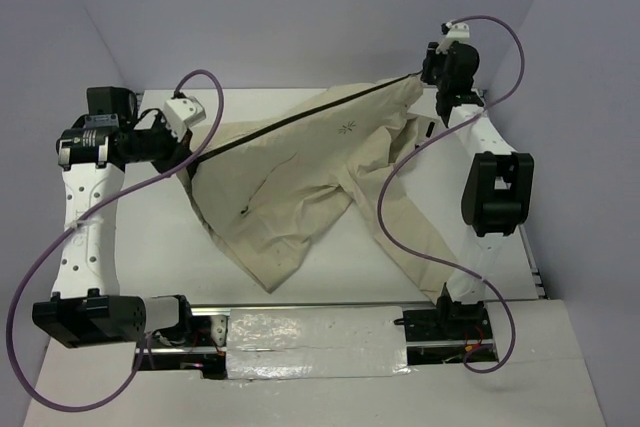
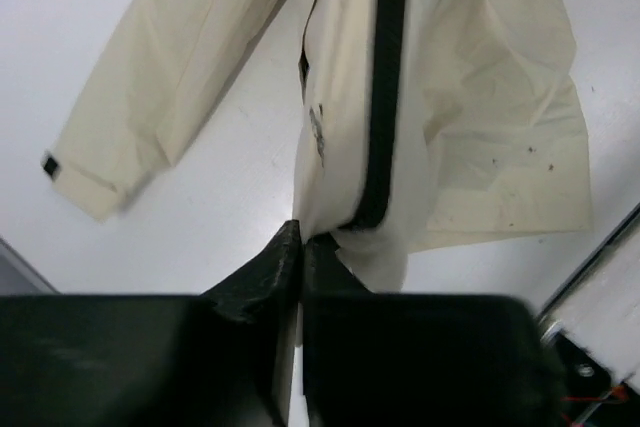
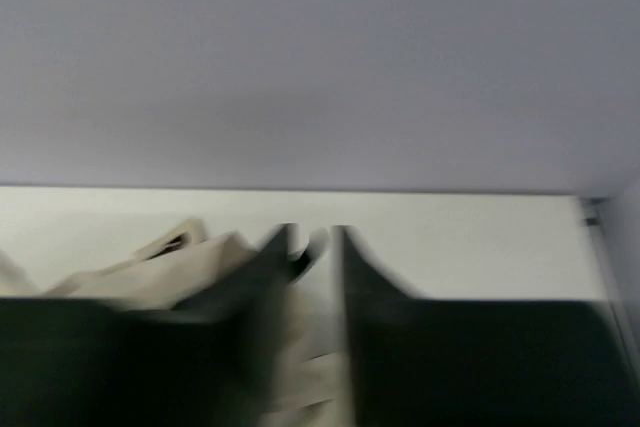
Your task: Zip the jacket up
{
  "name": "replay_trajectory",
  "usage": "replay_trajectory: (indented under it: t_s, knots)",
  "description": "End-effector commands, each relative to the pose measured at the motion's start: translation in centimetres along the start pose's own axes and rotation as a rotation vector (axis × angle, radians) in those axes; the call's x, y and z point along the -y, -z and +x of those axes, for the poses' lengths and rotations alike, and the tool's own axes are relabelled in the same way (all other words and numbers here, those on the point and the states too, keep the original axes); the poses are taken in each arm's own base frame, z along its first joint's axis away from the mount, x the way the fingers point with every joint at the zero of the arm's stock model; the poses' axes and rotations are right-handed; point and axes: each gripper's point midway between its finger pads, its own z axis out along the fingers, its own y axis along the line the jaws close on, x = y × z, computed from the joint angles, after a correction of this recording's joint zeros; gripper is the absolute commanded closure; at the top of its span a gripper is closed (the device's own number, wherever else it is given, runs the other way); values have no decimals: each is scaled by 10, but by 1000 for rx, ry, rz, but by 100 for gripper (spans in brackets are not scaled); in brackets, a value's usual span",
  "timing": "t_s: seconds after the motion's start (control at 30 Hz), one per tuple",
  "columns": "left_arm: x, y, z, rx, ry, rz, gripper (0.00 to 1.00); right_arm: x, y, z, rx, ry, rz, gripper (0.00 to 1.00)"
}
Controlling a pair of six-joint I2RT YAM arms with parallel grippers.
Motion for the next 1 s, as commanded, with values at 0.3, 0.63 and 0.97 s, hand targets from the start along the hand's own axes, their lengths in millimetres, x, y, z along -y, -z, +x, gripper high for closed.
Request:
replay_trajectory:
  t_s: [0.3, 0.63, 0.97]
  knots:
    - [-98, 75, -19, 99, 447, -599, 1, 97, 57, -51, 123, -58, 314, 0]
    - [-101, 81, 30, 69, 658, -779, 1, 62, 129, 26, -87, -358, 265, 0]
    - [-86, 41, 124, -126, 725, -844, 1, 58, 213, 97, -338, -385, 375, 0]
